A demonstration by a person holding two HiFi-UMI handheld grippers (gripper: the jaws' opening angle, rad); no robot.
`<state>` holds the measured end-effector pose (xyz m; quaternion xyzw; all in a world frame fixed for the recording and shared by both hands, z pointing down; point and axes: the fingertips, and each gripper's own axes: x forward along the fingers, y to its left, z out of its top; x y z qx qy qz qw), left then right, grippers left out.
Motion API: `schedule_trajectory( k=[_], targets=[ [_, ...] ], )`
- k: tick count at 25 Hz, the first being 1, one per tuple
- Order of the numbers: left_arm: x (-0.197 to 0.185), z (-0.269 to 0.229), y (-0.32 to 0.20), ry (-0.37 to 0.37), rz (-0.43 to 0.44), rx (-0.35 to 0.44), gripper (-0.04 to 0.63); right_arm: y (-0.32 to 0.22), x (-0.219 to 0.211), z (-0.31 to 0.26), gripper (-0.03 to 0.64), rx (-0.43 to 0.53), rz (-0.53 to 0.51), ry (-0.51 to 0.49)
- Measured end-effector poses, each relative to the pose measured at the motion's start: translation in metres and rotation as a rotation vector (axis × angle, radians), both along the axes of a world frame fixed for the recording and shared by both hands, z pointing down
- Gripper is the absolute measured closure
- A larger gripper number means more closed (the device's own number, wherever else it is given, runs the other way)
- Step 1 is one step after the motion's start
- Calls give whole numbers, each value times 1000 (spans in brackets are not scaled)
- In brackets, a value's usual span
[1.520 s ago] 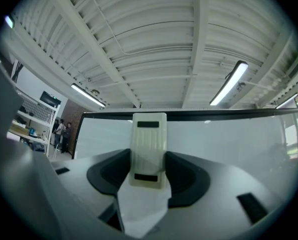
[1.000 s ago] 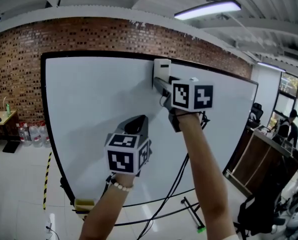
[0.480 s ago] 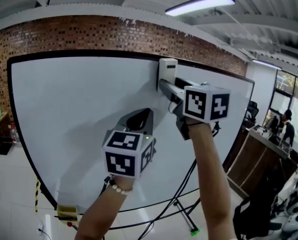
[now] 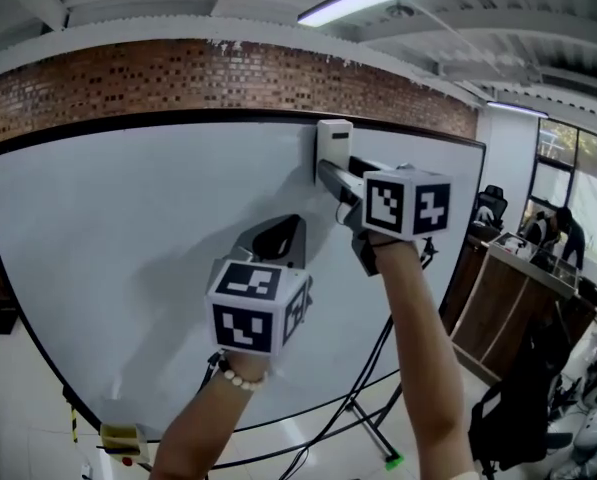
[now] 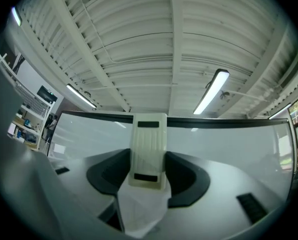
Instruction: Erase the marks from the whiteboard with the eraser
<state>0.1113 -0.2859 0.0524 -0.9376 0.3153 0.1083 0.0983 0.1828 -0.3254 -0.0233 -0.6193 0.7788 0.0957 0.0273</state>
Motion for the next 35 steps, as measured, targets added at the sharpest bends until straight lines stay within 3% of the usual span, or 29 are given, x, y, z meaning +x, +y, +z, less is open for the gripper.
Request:
schedule_trajectory(
  k=[10, 21, 35],
  targets=[
    [93, 5, -1, -7, -13, 3, 607, 1, 88, 3, 371, -5, -63, -18],
    [207, -7, 2, 33, -14, 16, 607, 2, 200, 0, 371, -7, -107, -12],
    [339, 5, 5, 31, -14, -15, 607, 2, 354, 5, 371, -9, -76, -31]
  ],
)
